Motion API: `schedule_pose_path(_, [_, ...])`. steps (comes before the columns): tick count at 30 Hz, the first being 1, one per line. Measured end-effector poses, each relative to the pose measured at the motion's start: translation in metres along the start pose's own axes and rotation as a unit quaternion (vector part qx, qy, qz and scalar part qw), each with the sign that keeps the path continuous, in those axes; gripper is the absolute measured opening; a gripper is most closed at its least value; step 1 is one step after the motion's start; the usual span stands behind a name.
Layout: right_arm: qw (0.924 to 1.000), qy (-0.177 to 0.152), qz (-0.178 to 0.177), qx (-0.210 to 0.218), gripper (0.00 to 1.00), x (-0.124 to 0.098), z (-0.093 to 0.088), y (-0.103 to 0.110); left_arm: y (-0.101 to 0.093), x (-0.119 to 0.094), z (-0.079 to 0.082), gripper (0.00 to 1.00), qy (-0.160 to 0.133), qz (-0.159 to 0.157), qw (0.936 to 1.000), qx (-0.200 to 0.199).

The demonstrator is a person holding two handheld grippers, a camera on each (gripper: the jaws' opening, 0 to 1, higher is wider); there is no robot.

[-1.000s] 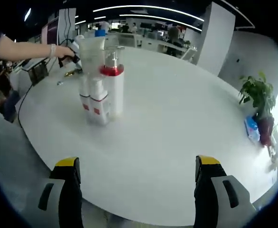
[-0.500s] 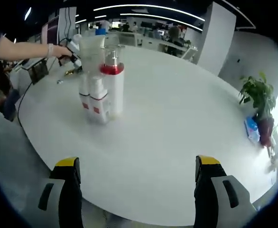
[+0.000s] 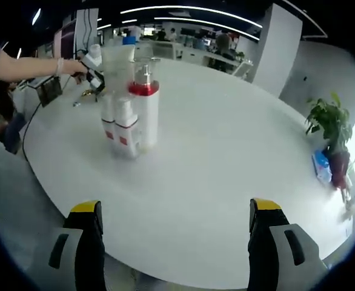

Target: Arrange the skincare products in the storage area until every visible bottle or jar stands upright without overlapping.

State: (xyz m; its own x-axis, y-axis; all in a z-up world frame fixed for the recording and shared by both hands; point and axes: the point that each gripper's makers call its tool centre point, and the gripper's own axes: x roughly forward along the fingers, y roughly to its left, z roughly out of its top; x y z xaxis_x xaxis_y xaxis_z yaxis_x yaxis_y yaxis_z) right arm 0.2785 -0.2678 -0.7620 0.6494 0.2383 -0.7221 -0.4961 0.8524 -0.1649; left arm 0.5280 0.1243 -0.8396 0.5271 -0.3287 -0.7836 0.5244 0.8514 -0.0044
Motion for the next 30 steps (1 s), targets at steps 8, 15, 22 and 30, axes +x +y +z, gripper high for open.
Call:
schedule_pose_path(8, [1.0,0.001,0.003,-0.004,1.0,-0.001,0.0,0.003,-0.012,-0.003,-0.004,0.93,-0.002,-0.012,0.9998,0.016])
schedule_pose_path(15, [1.0,-0.001,0.004,-0.006,1.0,-0.001,0.001,0.004,-0.019,-0.007,-0.002,0.91,-0.002,-0.02,0.9977,0.064])
schedule_pose_path(22, [0.9999,-0.001,0.005,-0.009,1.0,-0.002,0.001,0.004,-0.012,-0.01,0.007,0.34,-0.019,-0.01,0.9962,0.085])
schedule_pose_path(30, [0.9999,0.0,0.006,-0.008,1.0,-0.002,0.0,0.004,-0.007,-0.013,0.014,0.56,-0.039,-0.009,0.997,0.067])
